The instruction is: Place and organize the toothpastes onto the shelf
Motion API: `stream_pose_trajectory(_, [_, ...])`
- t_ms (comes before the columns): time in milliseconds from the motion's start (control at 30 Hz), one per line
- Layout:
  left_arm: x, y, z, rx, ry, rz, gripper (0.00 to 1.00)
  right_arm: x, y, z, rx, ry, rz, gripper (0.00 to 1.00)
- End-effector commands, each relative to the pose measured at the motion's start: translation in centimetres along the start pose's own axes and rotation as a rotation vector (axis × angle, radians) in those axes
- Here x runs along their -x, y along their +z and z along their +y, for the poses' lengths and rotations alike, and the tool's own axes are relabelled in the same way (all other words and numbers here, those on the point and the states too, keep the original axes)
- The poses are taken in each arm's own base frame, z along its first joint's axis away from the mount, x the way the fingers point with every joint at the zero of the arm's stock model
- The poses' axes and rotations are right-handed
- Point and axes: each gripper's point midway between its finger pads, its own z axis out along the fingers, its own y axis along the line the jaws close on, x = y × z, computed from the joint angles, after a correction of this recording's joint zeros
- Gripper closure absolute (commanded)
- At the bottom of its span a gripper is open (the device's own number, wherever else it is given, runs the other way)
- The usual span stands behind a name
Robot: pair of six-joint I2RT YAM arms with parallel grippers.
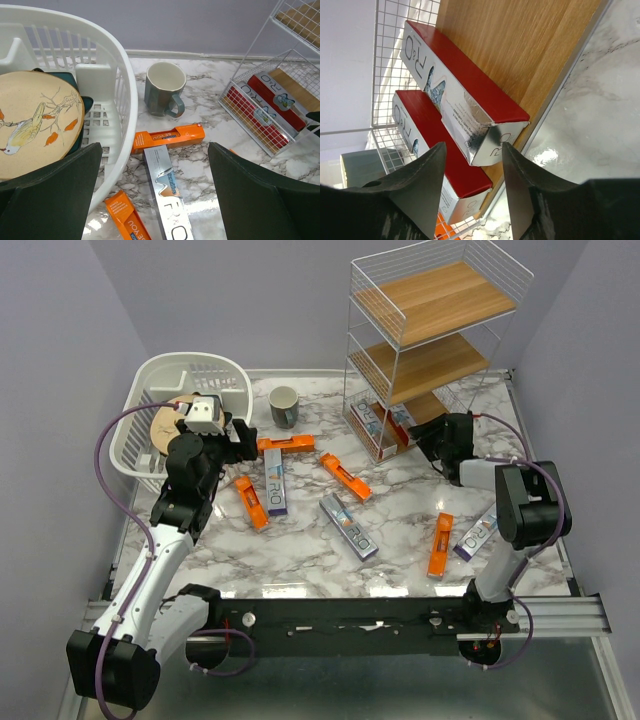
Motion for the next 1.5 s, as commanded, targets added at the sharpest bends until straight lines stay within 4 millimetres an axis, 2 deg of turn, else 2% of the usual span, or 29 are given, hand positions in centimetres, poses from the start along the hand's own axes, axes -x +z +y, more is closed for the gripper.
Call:
stream_pose_trajectory(0, [1.9,-0.2,-0.4,-0.019,-0.015,-0.038,0.01,1.9,-2.4,0.1,-0.035,-0.106,-0.05,0.35])
stream_pose_trajectory(33, [1.9,-0.2,-0.4,-0.021,-0.018,-0.038,0.01,1.9,-2.9,-0.4,-0.053,-0.121,-0.05,0.33])
stream_pose_trajectory(67, [1.8,-0.2,-0.3,-0.02,-0.018,-0.037,0.01,2.6,-4.0,0.4,-0.038,-0.137,-0.069,0.32])
stream_pose_trajectory(133, [2.1,-0.3,-0.3,-0.019,-0.02,-0.043,0.01,2.6,-5.4,-0.6,-0.088,-0.183,-0.064,0.26])
stream_pose_trajectory(167, [2.1,-0.3,-0.3,-0.02,-0.021,-0.044,0.01,3.4,-6.6,0.1,-0.081,-0.199,-0.086,0.25])
stream_pose_trajectory(267, [2.5,-0.6,-0.5,-0.026,-0.021,-0.057,0.01,3.8,-9.1,-1.7,-0.177,-0.271,-0.089,0.19])
stream_pose_trajectory(300, [2.7,-0.8,-0.5,-0.028,-0.021,-0.065,0.01,4.0,-10.8,-1.9,-0.203,-0.301,-0.09,0.16])
stream_pose_trajectory(467, [3.2,-1.2,-0.6,-0.032,-0.031,-0.084,0.01,5.9,-15.6,-3.9,-0.338,-0.375,-0.156,0.07])
stream_pose_trajectory(500, [3.3,-1.3,-1.1,-0.06,-0.034,-0.084,0.01,5.8,-16.5,-4.8,-0.38,-0.393,-0.143,0.04])
stream_pose_trajectory(533, [3.4,-1.4,-1.2,-0.061,-0.037,-0.087,0.01,6.9,-17.7,-4.7,-0.398,-0.395,-0.19,0.02])
stream_pose_trajectory(700, [3.6,-1.9,-1.4,-0.068,-0.035,-0.105,0.01,8.6,-20.5,-7.4,-0.536,-0.379,-0.2,0.0])
stream_pose_trajectory(733, [3.5,-1.9,-1.5,-0.067,-0.025,-0.103,0.01,9.6,-21.0,-8.1,-0.573,-0.354,-0.218,0.0])
stream_pose_trajectory(800, [3.4,-2.0,-1.7,-0.072,-0.015,-0.1,0.01,9.9,-21.4,-9.5,-0.637,-0.324,-0.207,0.0])
stream_pose_trajectory(833, [3.3,-2.0,-2.0,-0.081,-0.012,-0.098,0.01,10.9,-21.8,-10.4,-0.677,-0.3,-0.23,0.0])
stream_pose_trajectory(867, [3.4,-2.0,-1.7,-0.06,-0.008,-0.102,0.01,11.2,-21.8,-11.2,-0.712,-0.284,-0.231,0.0])
stream_pose_trajectory(1067, [3.2,-2.2,-2.8,-0.091,0.003,-0.099,0.01,13.8,-23.1,-16.0,-0.925,-0.206,-0.257,0.0])
stream_pose_trajectory(1133, [3.2,-2.3,-3.0,-0.094,0.017,-0.102,0.01,14.8,-22.7,-17.0,-0.957,-0.209,-0.26,0.0])
stream_pose_trajectory(1200, [3.1,-2.4,-3.2,-0.095,0.026,-0.103,0.01,15.7,-21.9,-16.8,-0.939,-0.234,-0.262,0.0])
stream_pose_trajectory(1467, [2.3,-1.9,-3.5,-0.105,0.046,-0.074,0.01,17.1,-19.9,-20.6,-0.944,-0.257,-0.178,0.0])
